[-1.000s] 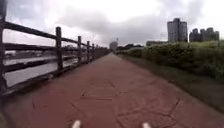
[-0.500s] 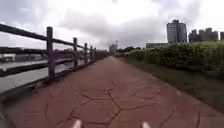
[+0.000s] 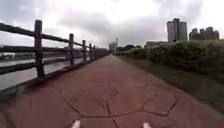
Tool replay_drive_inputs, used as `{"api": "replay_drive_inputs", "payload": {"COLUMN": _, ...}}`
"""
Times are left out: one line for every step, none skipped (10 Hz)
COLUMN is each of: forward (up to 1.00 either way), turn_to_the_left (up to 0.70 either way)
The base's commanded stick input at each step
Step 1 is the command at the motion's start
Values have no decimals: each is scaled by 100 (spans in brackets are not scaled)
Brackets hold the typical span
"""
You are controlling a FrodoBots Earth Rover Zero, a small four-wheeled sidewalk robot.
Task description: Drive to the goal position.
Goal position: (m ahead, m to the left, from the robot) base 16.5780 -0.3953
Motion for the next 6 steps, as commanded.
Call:
{"api": "replay_drive_inputs", "payload": {"forward": 85, "turn_to_the_left": 8}}
{"api": "replay_drive_inputs", "payload": {"forward": 85, "turn_to_the_left": 8}}
{"api": "replay_drive_inputs", "payload": {"forward": 85, "turn_to_the_left": 8}}
{"api": "replay_drive_inputs", "payload": {"forward": 85, "turn_to_the_left": 8}}
{"api": "replay_drive_inputs", "payload": {"forward": 85, "turn_to_the_left": 8}}
{"api": "replay_drive_inputs", "payload": {"forward": 85, "turn_to_the_left": 8}}
